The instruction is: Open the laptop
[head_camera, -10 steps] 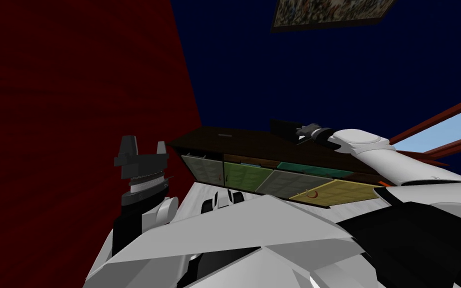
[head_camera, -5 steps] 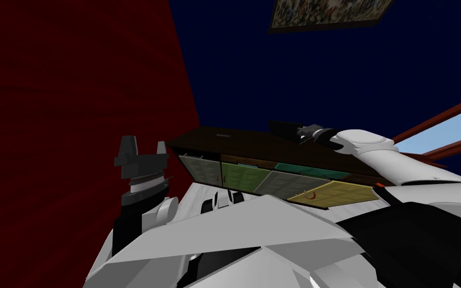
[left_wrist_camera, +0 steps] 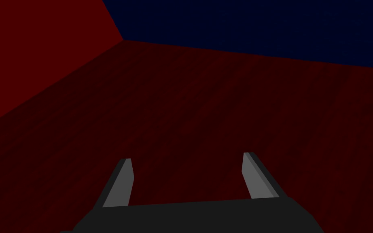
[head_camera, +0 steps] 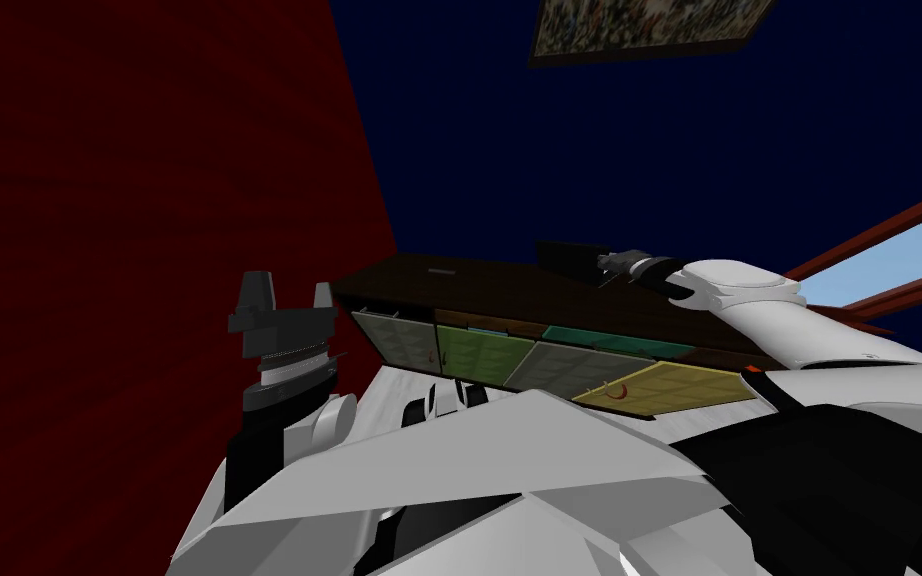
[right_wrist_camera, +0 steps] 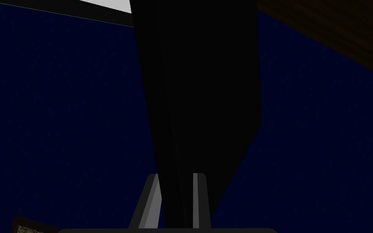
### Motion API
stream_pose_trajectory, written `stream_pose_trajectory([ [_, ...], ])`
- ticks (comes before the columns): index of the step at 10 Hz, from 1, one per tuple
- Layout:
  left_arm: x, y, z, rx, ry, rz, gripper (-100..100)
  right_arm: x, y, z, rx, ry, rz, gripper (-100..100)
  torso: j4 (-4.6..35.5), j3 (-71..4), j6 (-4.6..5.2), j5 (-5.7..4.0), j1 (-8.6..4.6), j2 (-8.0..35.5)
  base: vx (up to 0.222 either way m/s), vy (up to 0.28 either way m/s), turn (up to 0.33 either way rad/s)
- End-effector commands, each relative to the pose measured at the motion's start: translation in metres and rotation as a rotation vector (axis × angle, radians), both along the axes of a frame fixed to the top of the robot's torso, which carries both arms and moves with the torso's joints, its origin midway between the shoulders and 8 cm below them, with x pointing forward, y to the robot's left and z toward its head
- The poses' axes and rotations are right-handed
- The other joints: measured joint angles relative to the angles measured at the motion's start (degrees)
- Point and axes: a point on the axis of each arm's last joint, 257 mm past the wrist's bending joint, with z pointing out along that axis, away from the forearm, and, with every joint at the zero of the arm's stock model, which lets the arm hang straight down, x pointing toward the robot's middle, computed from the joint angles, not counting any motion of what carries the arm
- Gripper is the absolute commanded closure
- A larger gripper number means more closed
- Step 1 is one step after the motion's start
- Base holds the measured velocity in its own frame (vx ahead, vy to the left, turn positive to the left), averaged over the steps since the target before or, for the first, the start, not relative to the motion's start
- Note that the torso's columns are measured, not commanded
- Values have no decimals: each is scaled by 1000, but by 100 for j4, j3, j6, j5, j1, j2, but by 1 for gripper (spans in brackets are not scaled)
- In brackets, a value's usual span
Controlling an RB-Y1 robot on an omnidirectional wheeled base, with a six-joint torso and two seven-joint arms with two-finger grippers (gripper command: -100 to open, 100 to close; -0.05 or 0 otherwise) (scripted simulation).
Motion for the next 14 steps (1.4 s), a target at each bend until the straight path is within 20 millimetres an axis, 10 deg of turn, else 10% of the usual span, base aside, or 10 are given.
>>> stream_pose_trajectory([
  [1, 0, 0, 0, 0, 0, 0, 0, -3, -4, -10, 84, -30, -5, 100, -2, -2, 2, 3, 10, -4, -21, -55, 14],
  [8, 0, 0, 0, 0, 0, 0, 0, -11, -12, -53, 392, -143, -19, 100, -21, -15, -1, -29, -27, -28, -29, -67, 27],
  [14, 0, 0, 0, 0, 0, 0, 0, -35, -66, -31, 385, -314, -198, 100, -17, -25, -11, -26, -55, -40, -189, -117, 288],
])
